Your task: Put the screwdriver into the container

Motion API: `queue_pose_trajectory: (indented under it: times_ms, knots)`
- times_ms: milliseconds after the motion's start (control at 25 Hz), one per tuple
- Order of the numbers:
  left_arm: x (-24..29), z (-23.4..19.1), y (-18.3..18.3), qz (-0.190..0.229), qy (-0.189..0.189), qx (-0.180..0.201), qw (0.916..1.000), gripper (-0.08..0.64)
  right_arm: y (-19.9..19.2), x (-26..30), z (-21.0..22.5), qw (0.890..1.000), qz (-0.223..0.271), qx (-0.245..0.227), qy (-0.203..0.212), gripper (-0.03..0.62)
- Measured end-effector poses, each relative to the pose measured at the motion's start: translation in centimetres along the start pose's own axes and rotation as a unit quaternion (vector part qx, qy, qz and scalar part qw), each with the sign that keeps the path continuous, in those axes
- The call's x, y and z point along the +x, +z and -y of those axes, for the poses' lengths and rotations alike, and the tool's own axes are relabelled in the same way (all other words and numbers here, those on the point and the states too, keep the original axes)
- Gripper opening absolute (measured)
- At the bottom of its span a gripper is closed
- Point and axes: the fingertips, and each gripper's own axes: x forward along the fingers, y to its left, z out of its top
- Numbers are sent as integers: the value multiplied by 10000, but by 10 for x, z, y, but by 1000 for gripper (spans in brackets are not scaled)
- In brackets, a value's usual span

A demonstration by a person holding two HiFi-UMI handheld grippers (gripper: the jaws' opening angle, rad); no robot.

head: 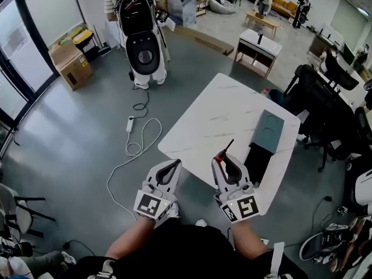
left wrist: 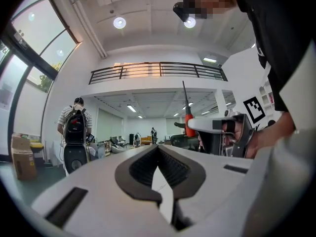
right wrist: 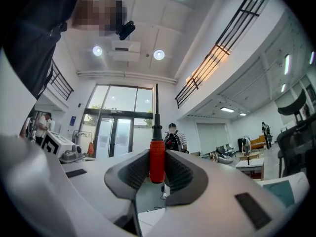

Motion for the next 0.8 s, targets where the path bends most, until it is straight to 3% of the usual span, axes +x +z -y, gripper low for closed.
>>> queue_pose_trajectory:
  times_ms: [160, 440, 600, 800]
  knots:
    - [6, -23, -3, -7, -231, -71, 9997, 5, -10, 20, -8, 9994, -171, -273, -132, 107]
    - [14, -52, -2, 115, -731, 166, 9971, 5, -22, 39, -16, 9970, -254, -308, -671, 107]
    - [21, -54, -9, 73, -1049, 103, 9944, 5, -31, 43, -24, 9941, -391, -488, -885, 107]
    - [39, -55, -16, 121, -1318, 28, 9912, 5, -37, 41, -11, 9911, -468, -364, -1196, 107]
